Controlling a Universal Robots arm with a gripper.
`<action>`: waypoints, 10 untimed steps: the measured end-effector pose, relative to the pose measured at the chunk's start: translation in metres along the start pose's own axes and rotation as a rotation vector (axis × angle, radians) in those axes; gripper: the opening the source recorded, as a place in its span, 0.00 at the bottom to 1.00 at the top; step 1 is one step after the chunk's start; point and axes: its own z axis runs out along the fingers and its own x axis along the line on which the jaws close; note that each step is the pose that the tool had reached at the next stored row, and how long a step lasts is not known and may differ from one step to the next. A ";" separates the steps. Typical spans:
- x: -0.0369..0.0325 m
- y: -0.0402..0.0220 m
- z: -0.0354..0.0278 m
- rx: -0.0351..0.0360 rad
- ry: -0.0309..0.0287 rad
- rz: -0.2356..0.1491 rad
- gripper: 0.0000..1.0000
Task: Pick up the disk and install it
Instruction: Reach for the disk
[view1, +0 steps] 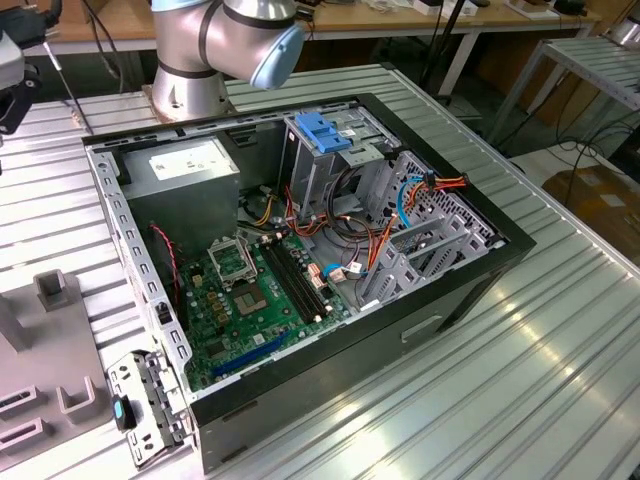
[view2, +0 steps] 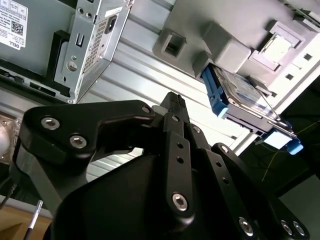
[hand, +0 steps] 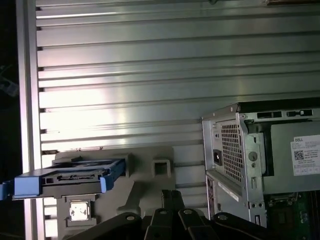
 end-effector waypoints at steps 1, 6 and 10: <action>0.0002 0.0000 0.0000 0.0001 0.0019 -0.007 0.11; 0.0092 0.0019 0.0010 0.0002 0.0137 -0.038 0.11; 0.0265 0.0041 0.0012 0.0004 0.0179 -0.038 0.11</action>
